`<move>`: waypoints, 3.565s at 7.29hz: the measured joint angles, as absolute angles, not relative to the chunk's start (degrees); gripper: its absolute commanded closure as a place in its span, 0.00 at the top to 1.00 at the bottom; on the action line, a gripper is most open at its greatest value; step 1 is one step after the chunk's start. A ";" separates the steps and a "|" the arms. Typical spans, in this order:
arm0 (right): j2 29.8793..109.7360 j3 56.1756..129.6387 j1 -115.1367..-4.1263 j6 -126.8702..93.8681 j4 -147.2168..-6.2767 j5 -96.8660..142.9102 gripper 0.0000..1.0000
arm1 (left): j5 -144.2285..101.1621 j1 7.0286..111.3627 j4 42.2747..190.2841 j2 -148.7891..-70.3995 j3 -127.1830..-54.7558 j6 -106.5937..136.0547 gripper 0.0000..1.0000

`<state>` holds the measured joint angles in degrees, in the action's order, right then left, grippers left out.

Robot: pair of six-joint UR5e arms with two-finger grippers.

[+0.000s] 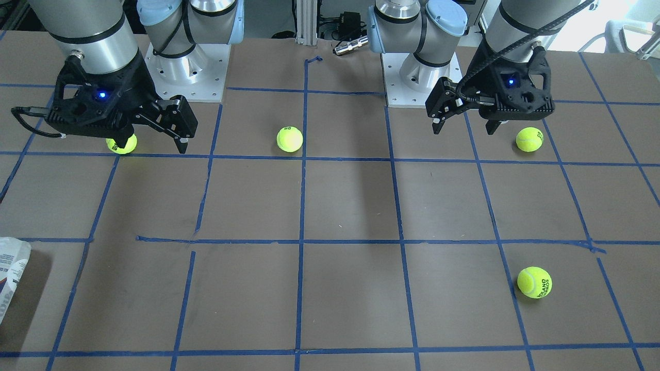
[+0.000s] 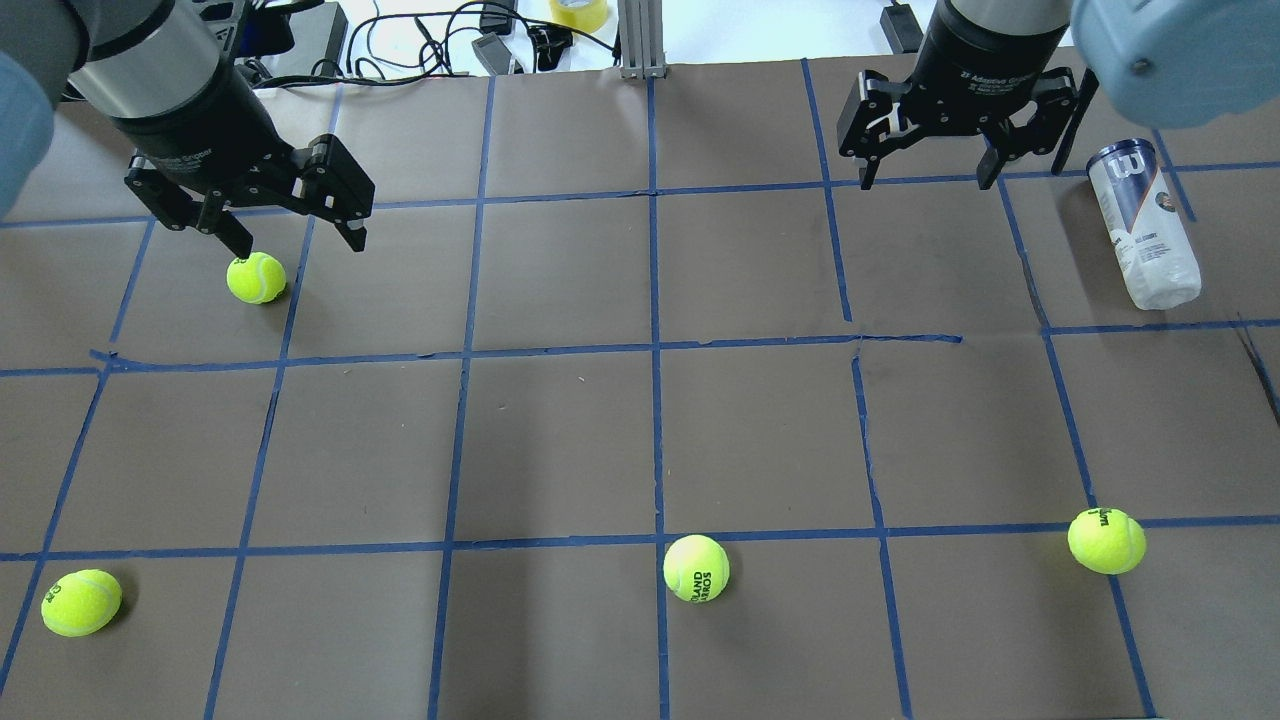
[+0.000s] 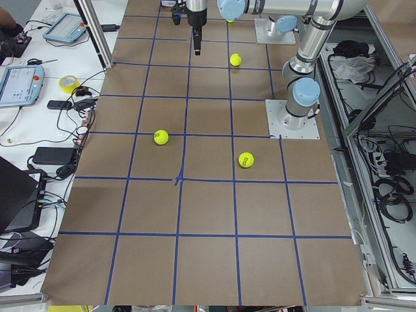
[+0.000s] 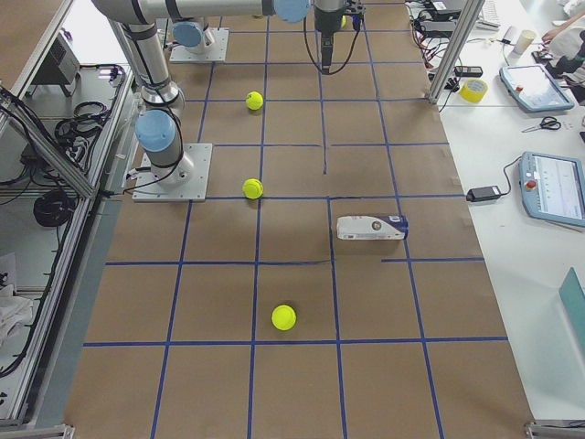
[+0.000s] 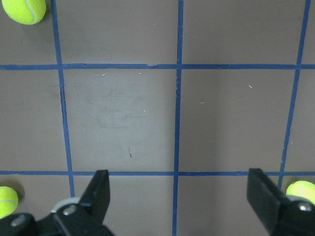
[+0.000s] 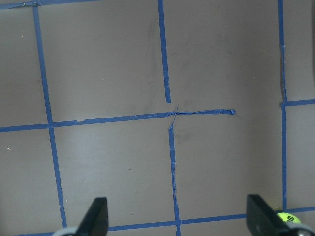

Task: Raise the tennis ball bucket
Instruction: 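Move the right gripper toward the upright white-and-navy Wilson ball can, then lower the right gripper around the can and close on it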

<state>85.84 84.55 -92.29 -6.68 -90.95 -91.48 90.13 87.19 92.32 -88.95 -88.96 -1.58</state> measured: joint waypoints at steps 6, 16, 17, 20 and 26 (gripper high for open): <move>85.77 84.58 -90.29 -6.63 -90.23 -90.33 1.00 | 90.10 87.19 92.07 -88.95 -88.96 -1.56 1.00; 62.82 82.20 -62.39 15.76 -112.82 -92.14 1.00 | 90.12 87.19 91.06 -88.95 -89.47 -1.41 1.00; 59.69 81.52 -61.61 17.24 -115.05 -91.93 1.00 | 90.12 87.19 91.06 -88.94 -89.47 -1.41 1.00; 53.65 78.67 -61.20 22.59 -117.25 -91.93 1.00 | 90.17 87.19 90.91 -88.94 -89.47 -1.45 1.00; 48.89 78.16 -60.02 31.94 -117.19 -92.35 1.00 | 90.19 87.19 90.53 -88.95 -89.56 -1.49 1.00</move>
<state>48.89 78.16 -60.02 31.94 -117.19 -92.35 90.19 87.19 90.53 -88.95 -89.56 -1.49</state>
